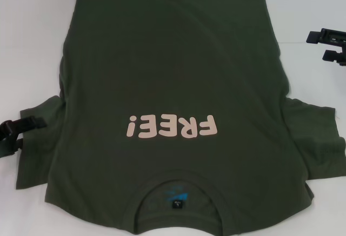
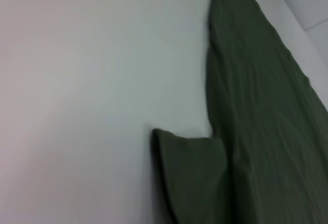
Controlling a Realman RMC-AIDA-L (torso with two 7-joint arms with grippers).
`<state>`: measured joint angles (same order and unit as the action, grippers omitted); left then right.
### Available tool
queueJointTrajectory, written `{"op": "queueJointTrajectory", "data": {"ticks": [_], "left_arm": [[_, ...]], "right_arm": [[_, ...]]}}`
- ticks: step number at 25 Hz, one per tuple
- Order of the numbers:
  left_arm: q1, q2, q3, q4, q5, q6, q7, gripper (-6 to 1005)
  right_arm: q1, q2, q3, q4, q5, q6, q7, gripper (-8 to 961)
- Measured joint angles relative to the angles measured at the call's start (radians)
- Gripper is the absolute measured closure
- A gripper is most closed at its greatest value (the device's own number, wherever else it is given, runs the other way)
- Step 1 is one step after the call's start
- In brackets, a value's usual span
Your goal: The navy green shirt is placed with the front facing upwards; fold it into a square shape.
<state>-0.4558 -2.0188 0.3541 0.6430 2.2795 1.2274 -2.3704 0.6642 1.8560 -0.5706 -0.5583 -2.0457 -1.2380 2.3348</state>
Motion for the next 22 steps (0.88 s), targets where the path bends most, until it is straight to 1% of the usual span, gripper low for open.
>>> {"op": "queueJointTrajectory", "data": {"ticks": [6,13,22], "left_arm": [[-0.002,0.0,0.0,0.0,-0.001,0.029,0.0,158],[0.002,-0.004,0.003,0.021,0.001,0.024,0.025,175],[0.003,-0.007,0.01,0.03,0.001,0.015,0.027,365]], "right_arm": [[-0.005,-0.002,0.004,0.0,0.003,0.0,0.0,11],[-0.012,-0.003,0.021,0.0,0.003,0.0,0.0,12],[-0.021,-0.005,0.039,-0.003,0.003,-0.003,0.0,12]]}}
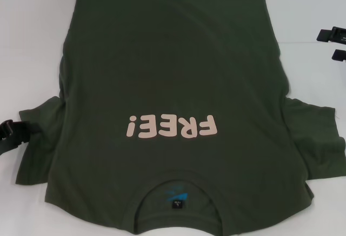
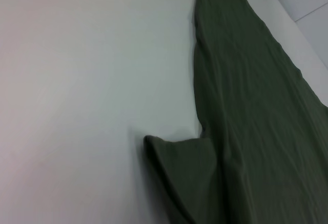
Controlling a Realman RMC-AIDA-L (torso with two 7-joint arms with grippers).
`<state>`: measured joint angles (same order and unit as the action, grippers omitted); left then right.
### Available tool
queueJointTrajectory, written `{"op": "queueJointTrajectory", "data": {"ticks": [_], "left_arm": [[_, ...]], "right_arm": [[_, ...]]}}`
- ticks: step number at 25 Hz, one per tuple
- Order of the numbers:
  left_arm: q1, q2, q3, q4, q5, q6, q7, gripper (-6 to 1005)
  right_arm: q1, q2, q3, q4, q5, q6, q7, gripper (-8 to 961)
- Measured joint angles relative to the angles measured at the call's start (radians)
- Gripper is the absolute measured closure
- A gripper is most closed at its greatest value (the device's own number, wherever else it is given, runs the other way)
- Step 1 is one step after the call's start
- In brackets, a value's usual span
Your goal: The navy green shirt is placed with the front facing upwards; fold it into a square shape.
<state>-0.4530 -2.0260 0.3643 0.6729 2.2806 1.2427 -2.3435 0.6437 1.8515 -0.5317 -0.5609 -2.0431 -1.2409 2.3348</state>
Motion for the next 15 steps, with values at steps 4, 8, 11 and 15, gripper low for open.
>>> {"op": "queueJointTrajectory", "data": {"ticks": [4,8,11,15], "left_arm": [[-0.002,0.0,0.005,0.0,0.0,-0.012,0.0,626],[-0.003,0.0,0.018,0.001,0.0,-0.025,-0.002,781],[-0.004,0.0,0.035,0.001,0.009,-0.038,-0.007,887],[-0.008,0.0,0.041,0.004,0.02,-0.04,-0.009,999]], "right_arm": [[0.0,0.0,0.0,-0.003,0.0,-0.001,0.0,11],[0.0,0.0,0.0,-0.005,0.0,-0.003,0.0,11],[0.0,0.0,0.0,-0.005,0.0,-0.003,0.0,12],[0.001,0.0,0.0,-0.005,0.0,-0.005,0.0,12]]}}
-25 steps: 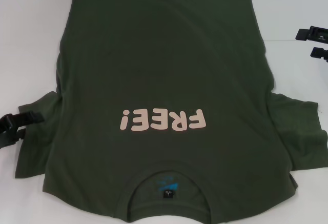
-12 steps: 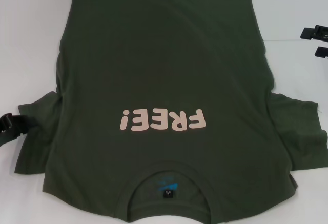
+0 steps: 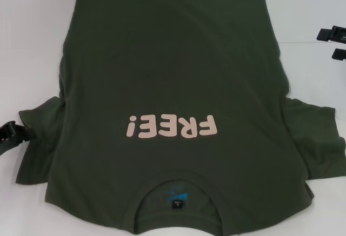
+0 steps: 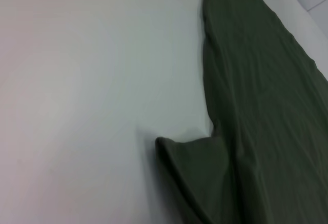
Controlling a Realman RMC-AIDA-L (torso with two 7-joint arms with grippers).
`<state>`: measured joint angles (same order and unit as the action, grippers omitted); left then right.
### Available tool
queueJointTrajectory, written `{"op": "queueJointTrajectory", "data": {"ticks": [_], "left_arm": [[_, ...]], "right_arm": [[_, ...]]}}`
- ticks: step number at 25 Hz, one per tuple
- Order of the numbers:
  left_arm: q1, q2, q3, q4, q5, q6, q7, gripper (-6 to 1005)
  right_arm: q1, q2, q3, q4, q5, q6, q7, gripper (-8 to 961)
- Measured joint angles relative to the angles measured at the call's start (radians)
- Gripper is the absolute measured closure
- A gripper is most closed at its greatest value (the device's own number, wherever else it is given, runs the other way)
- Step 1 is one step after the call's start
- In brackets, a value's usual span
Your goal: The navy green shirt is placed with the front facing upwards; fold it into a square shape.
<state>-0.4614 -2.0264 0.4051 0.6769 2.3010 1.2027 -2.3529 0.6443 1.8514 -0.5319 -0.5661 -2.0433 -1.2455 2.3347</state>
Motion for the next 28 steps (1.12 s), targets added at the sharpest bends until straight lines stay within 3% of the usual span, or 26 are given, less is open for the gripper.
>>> {"op": "queueJointTrajectory", "data": {"ticks": [6,11,17,28], "left_arm": [[-0.001,0.002,0.019,0.093,0.023,0.062,0.005,1000],[-0.034,0.024,0.042,0.195,0.139,0.113,-0.006,1000],[-0.1,0.043,0.043,0.225,0.298,0.12,-0.026,1000],[-0.135,0.055,0.075,0.321,0.402,0.106,-0.116,1000]], "right_arm": [[0.0,-0.003,0.001,-0.002,0.0,0.0,0.0,11],[-0.002,-0.005,0.004,-0.002,0.0,-0.002,0.0,11],[-0.003,-0.005,0.006,-0.002,0.0,-0.002,0.0,12],[-0.003,-0.009,0.01,-0.002,0.0,-0.001,0.0,12]]}}
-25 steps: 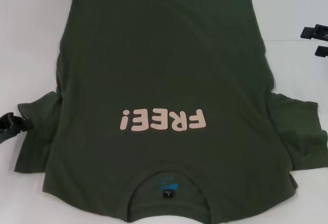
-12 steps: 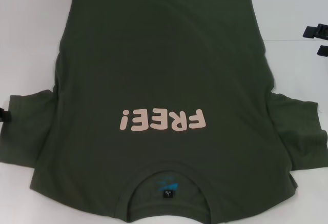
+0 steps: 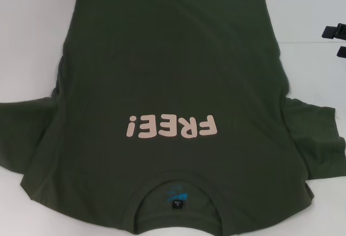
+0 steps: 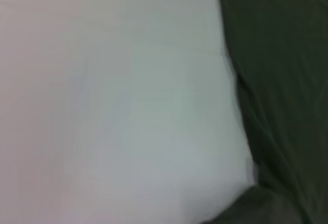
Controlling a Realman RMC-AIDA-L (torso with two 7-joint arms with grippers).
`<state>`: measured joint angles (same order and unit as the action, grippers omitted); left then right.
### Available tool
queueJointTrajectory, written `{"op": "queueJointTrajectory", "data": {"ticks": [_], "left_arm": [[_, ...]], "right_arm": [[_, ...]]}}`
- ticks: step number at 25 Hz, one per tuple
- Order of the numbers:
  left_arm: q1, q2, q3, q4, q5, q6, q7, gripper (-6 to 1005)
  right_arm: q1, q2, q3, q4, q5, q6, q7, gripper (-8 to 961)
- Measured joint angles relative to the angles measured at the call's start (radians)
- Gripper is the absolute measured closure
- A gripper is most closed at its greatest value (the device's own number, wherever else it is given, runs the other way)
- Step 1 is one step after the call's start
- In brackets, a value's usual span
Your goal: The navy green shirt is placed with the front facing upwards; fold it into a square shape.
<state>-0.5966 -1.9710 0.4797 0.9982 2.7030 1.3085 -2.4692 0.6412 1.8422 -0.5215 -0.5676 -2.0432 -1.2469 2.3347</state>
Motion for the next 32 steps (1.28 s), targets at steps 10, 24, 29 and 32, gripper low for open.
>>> {"op": "queueJointTrajectory", "data": {"ticks": [10,24,29,32], "left_arm": [[-0.024,0.0,0.084,0.08,0.048,0.031,-0.082,999],[-0.151,0.008,0.235,0.118,0.126,0.253,-0.282,1000],[-0.191,-0.005,0.301,0.11,0.127,0.281,-0.34,1000],[-0.218,-0.02,0.316,0.095,0.127,0.291,-0.354,1000]], "right_arm": [[0.0,0.0,0.0,0.0,0.0,-0.001,0.0,12],[0.003,0.003,-0.001,0.004,0.0,-0.002,0.0,11],[0.001,0.003,0.0,0.004,0.0,-0.002,0.0,12],[0.0,0.002,0.0,0.005,0.0,-0.003,0.0,12]]}}
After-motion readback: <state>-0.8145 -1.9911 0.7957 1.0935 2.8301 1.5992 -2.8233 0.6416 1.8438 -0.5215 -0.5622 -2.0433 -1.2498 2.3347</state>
